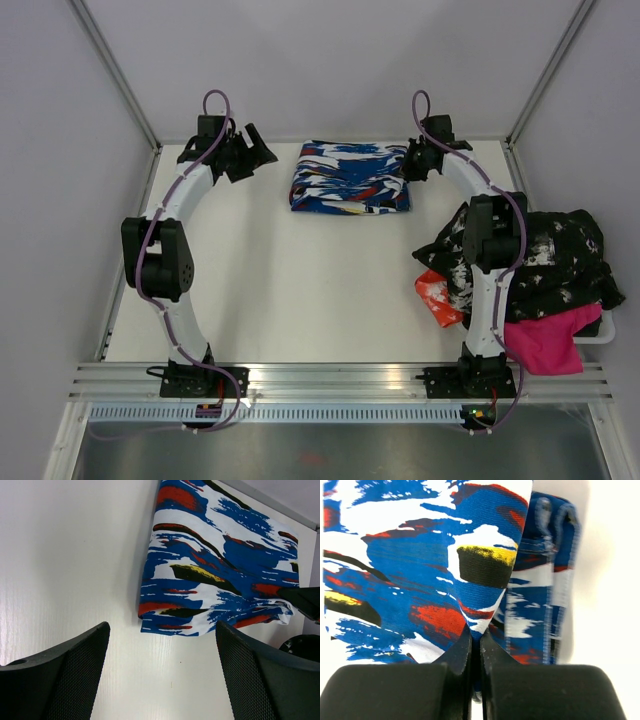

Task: Fold and stack the trousers
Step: Fold the trousers, then neatly place the folded trousers to the corner

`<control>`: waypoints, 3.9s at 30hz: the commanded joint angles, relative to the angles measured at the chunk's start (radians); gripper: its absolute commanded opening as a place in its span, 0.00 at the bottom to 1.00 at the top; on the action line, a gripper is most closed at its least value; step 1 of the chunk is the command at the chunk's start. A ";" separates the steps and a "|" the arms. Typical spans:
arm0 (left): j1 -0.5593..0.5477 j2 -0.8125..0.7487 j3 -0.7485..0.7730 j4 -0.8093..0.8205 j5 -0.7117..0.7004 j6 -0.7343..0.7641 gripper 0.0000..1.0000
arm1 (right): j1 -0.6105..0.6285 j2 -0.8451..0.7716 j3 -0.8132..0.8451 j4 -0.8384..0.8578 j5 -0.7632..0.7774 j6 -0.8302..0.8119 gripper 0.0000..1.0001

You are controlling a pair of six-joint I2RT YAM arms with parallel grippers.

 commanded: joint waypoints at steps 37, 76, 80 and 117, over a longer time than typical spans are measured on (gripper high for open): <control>-0.274 0.344 0.337 0.097 0.000 0.116 0.34 | -0.089 -0.104 0.000 -0.022 -0.260 -0.233 0.22; -0.142 0.100 0.147 0.026 0.287 0.107 0.77 | -0.102 -0.035 0.192 -0.226 -0.121 -0.287 0.83; -0.130 0.163 0.158 0.023 0.275 0.123 0.97 | -0.102 0.018 0.166 -0.200 -0.035 -0.302 0.95; -0.121 -0.011 -0.290 0.026 -0.252 0.057 0.02 | 0.113 -0.060 -0.456 0.206 -0.165 -0.130 0.24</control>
